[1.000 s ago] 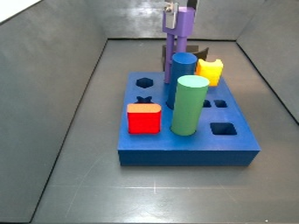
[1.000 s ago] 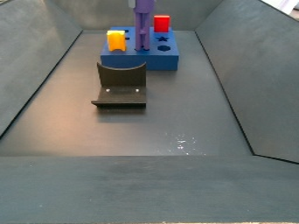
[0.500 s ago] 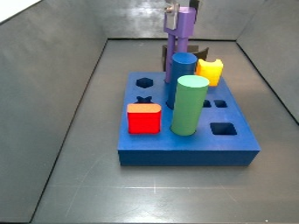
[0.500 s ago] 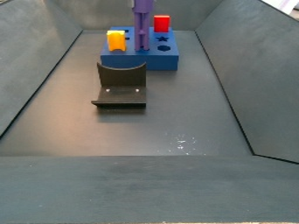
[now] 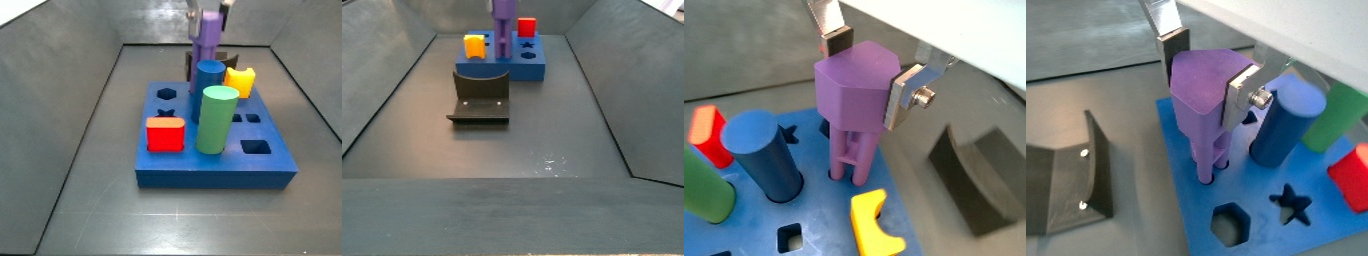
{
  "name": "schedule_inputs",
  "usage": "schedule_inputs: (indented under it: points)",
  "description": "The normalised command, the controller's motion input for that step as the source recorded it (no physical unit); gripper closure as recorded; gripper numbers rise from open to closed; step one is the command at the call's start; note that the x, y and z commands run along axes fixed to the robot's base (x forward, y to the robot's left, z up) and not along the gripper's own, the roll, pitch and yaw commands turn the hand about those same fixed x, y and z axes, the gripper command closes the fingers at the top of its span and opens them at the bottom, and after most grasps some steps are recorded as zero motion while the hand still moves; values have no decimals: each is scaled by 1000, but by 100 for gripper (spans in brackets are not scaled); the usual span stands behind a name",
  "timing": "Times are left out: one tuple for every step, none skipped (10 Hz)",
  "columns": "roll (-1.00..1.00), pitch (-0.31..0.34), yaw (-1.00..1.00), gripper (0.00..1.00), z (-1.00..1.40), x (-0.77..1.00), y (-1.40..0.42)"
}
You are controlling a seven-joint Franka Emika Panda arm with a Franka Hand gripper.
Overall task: Pick up the 3 prong object. Move up. Move to above the board. Insert the 3 prong object.
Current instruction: Insert the 3 prong object.
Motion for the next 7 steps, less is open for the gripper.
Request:
schedule_inputs:
  points:
    - [49,0,-749,100,-1000,169,-37]
    - [21,0,-700,100,-1000,126,-49]
    - [24,0,-646,100,-1000,89,-11]
    - [34,0,-377,100,-1000,0,49]
    - [0,47,0,100,-34,0,11]
    - [0,4,0,100,0,0,0]
    - [0,0,0,100,0,0,0]
